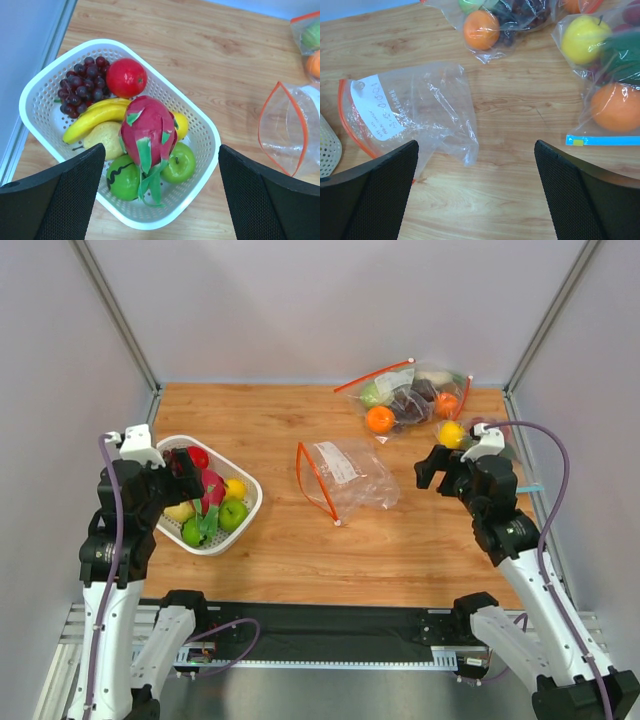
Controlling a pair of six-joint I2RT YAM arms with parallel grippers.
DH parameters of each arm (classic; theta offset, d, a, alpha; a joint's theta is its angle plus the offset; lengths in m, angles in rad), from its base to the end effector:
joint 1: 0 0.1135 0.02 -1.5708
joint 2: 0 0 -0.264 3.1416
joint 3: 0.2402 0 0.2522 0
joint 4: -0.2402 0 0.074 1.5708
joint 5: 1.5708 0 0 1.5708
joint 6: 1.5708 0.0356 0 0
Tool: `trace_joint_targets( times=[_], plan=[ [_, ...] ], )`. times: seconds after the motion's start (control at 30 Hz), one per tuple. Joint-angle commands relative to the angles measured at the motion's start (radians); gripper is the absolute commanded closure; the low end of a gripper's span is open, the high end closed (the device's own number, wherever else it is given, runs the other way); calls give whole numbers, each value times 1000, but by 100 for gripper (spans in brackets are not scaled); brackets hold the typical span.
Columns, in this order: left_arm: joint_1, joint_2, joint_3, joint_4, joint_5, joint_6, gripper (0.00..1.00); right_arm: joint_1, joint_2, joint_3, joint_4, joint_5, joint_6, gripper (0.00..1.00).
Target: Open the zip-top bag and remove the fake food
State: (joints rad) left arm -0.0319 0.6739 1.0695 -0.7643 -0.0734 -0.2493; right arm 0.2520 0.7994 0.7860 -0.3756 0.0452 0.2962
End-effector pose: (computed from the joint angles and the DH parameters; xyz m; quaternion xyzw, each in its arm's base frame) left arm 0.1188 -0.0012 0.3885 -0.1100 0.8171 -0.0492 0.5638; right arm 0.1777 0.0441 0.3179 0.0309 0.8297 0.1327 0.5413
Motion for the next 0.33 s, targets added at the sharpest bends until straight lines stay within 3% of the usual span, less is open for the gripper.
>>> trace_joint_targets(
  times=[0.0,0.3],
  plan=[
    [4,-5,20,-43,-16,33,1,3,-17,32,-62,58,-22,0],
    [4,-4,29,-63,-17,44,1,3,-22,27,-65,65,-19,0]
  ],
)
